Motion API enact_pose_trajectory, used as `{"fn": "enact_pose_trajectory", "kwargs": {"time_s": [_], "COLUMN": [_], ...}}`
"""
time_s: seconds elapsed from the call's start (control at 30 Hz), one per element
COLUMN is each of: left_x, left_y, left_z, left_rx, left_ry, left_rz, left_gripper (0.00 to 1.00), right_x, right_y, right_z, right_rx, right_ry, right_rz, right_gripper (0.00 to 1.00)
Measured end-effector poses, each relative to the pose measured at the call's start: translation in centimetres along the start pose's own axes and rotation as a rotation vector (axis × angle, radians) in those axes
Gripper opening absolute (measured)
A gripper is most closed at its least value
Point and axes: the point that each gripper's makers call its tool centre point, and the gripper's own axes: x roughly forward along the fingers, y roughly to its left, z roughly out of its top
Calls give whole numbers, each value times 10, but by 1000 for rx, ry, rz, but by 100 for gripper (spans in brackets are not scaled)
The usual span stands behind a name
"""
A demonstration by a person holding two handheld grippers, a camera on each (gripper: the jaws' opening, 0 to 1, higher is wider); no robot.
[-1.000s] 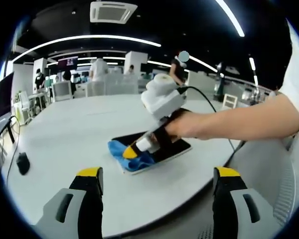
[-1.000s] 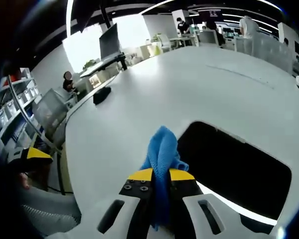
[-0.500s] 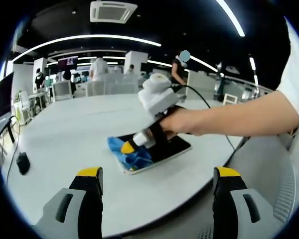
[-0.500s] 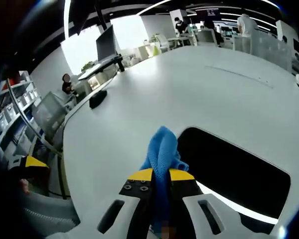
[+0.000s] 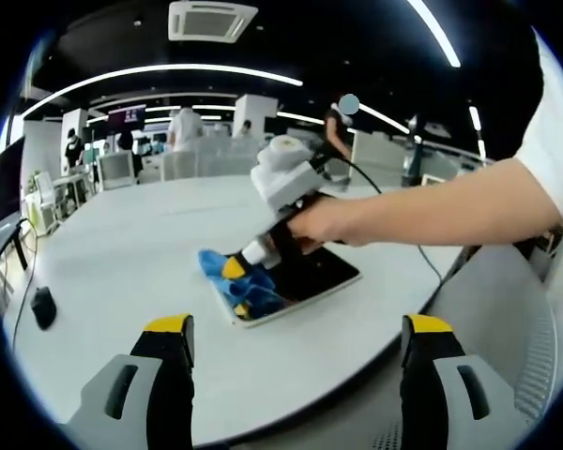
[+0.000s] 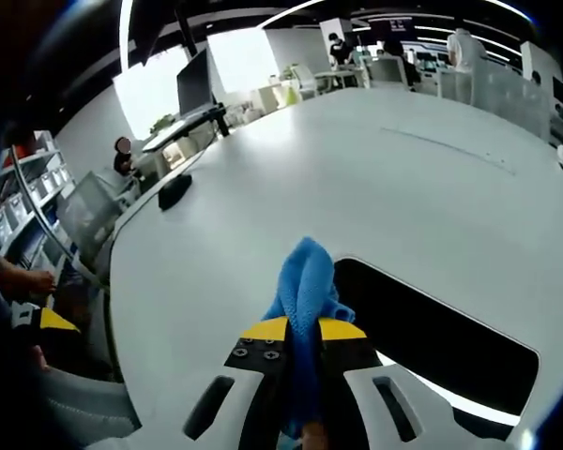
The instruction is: Wipe the mirror surface with the cleaning cloth until all visible marks leave the cleaned area.
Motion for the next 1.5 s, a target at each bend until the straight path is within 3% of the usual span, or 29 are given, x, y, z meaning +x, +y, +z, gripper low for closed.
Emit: {"fn": "enact_pose_trajectory", "kwargs": {"time_s": [1.0, 1.5], "left_x": [0, 1], "left_y": [0, -1], "left_z": [-1, -4], "left_rx": [-6, -4], "left_ry": [9, 29], "left_rz": [-6, -11], "left_gripper": [91, 91], "right_x": [20, 21], "right_y": [-30, -32], "right_z": [28, 32], "right_rx": [12, 31], "right_ry": [-31, -36], "right_rz": [-36, -35], "right_gripper": [5, 5]}}
